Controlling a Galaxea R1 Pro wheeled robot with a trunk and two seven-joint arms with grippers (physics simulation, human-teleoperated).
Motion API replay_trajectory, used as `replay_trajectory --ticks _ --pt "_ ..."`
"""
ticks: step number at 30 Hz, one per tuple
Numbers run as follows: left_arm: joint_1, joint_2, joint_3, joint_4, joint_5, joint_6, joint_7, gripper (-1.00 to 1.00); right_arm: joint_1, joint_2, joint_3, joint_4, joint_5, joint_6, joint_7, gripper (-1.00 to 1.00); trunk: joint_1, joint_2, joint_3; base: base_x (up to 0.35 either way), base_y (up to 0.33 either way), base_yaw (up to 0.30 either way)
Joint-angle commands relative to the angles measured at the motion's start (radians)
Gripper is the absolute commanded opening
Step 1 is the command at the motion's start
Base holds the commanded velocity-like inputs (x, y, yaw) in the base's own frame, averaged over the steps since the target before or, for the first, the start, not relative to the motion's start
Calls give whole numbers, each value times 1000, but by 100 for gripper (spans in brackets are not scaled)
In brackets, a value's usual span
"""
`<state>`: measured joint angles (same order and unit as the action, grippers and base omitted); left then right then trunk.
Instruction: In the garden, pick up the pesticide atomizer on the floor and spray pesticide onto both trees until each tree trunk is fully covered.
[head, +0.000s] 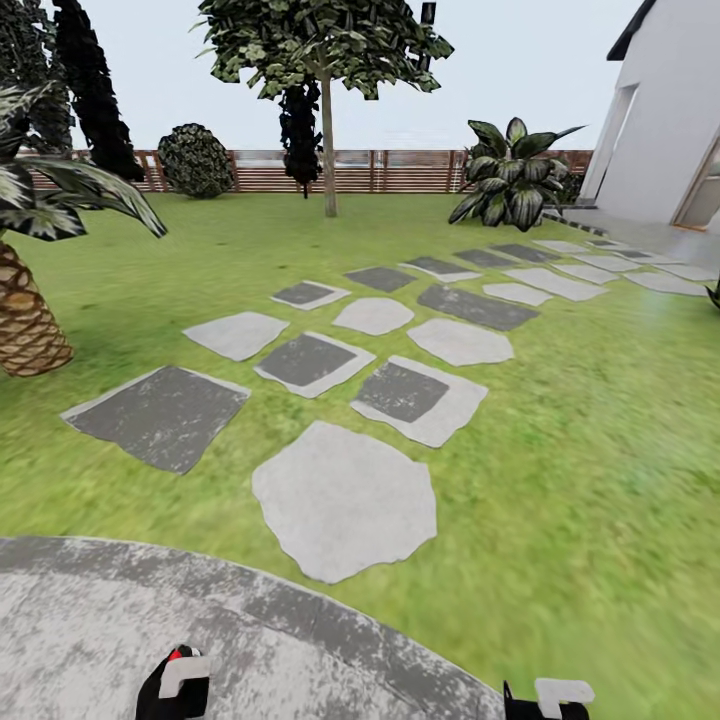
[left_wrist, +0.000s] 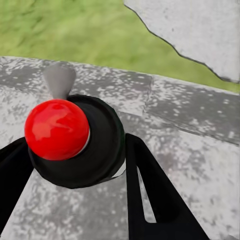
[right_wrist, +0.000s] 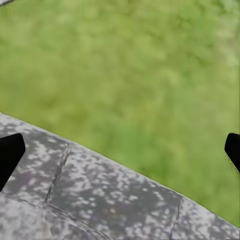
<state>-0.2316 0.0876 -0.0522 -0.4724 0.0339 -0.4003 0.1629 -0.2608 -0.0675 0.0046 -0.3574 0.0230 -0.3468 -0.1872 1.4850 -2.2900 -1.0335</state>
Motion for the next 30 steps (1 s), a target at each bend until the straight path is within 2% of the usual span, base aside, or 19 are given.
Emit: replay_trajectory --ticks 1,15,17,19,30 --pt "0 0 0 0 0 0 0 -100 0 0 0 0 0 0 0 100 0 0 0 342 0 0" --pt "0 0 0 1 0 0 0 -100 0 3 1 1 -2 1 1 100 0 0 0 342 0 0" --pt "0 0 0 1 0 0 0 -100 0 9 1 1 -2 1 1 100 0 0 0 342 0 0" --pt "0 0 0 1 0 -1 0 -100 0 31 2 14 0 1 0 100 0 0 0 342 0 0" --pt "0 0 0 3 0 -1 0 -100 0 70 2 117 -2 0 1 100 0 0 0 342 0 0"
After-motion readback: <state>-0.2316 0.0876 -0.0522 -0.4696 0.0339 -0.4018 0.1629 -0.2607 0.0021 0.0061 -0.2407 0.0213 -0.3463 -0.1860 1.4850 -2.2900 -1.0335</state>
